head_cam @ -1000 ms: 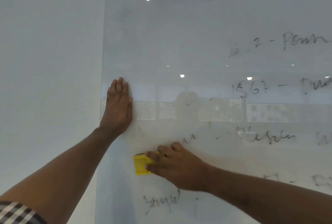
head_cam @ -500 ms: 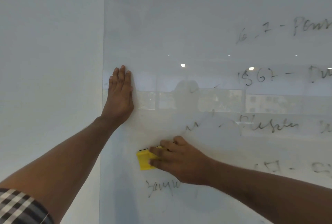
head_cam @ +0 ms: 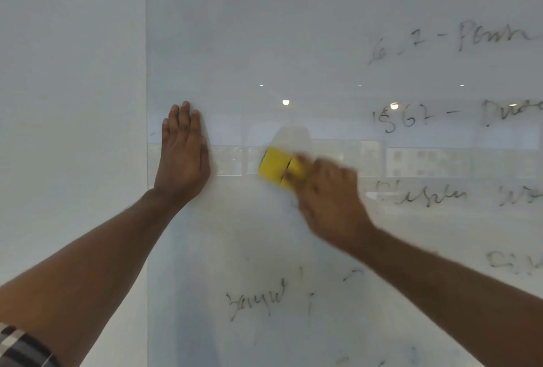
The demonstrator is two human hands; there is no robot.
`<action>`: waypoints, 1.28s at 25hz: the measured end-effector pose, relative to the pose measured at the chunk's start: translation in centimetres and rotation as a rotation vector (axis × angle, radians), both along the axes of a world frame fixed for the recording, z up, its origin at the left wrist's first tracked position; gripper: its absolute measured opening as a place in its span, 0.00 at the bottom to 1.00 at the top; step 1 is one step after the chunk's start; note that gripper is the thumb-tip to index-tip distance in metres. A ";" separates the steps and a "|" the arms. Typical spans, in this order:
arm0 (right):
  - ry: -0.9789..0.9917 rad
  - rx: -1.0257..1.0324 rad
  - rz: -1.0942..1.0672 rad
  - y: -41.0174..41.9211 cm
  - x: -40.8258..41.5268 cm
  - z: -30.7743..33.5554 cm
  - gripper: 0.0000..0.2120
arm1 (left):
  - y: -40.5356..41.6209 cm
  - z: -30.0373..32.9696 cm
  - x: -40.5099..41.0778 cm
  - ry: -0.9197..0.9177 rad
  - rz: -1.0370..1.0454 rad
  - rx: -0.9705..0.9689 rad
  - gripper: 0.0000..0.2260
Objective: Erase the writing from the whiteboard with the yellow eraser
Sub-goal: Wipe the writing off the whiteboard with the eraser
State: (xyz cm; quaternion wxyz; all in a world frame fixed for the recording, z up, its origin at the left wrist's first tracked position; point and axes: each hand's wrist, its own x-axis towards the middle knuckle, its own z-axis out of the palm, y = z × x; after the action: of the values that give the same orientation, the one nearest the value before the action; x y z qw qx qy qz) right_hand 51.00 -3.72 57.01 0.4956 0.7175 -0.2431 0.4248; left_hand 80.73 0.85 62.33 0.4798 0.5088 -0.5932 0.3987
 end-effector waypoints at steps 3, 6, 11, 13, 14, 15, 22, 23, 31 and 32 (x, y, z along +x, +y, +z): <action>0.484 -0.016 0.005 -0.6 -2.8 -7.6 0.28 | -0.4 0.4 -0.9 -0.046 0.019 -0.006 0.26; 0.477 -0.048 -0.023 -1.7 -5.5 -3.5 0.24 | -1.0 0.8 -2.1 -0.078 0.039 -0.015 0.27; -0.434 0.057 -0.070 -1.5 -10.2 9.2 0.26 | -1.8 1.4 -4.8 -0.116 0.057 -0.033 0.28; -0.570 0.113 -0.043 -1.2 -9.7 8.6 0.27 | -2.1 1.7 -6.2 -0.148 0.064 -0.038 0.28; -0.489 0.095 -0.051 -1.1 -9.2 7.0 0.27 | -2.2 1.8 -6.9 -0.166 0.069 -0.039 0.28; -0.326 0.061 -0.063 -1.1 -8.9 4.8 0.27 | -2.4 2.0 -7.8 -0.188 0.074 -0.044 0.28; 0.139 -0.053 -0.189 -3.1 -15.8 4.2 0.24 | -3.8 3.9 -13.2 -0.260 0.072 -0.083 0.28; -0.102 -0.027 -0.182 -3.3 -17.4 6.8 0.25 | -3.9 4.2 -14.0 -0.263 0.072 -0.080 0.28; -0.251 0.072 -0.119 -1.8 -17.3 7.1 0.26 | -4.9 5.1 -18.0 -0.232 0.110 -0.087 0.28; -0.021 0.035 -0.117 -1.8 -16.8 5.3 0.26 | -5.0 5.3 -18.4 -0.234 0.107 -0.094 0.28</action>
State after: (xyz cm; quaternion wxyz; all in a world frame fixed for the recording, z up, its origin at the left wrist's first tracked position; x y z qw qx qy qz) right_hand 34.24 -5.52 62.27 0.5043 0.7063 -0.2971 0.3982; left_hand 62.30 -4.10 67.59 0.4086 0.4669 -0.5977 0.5077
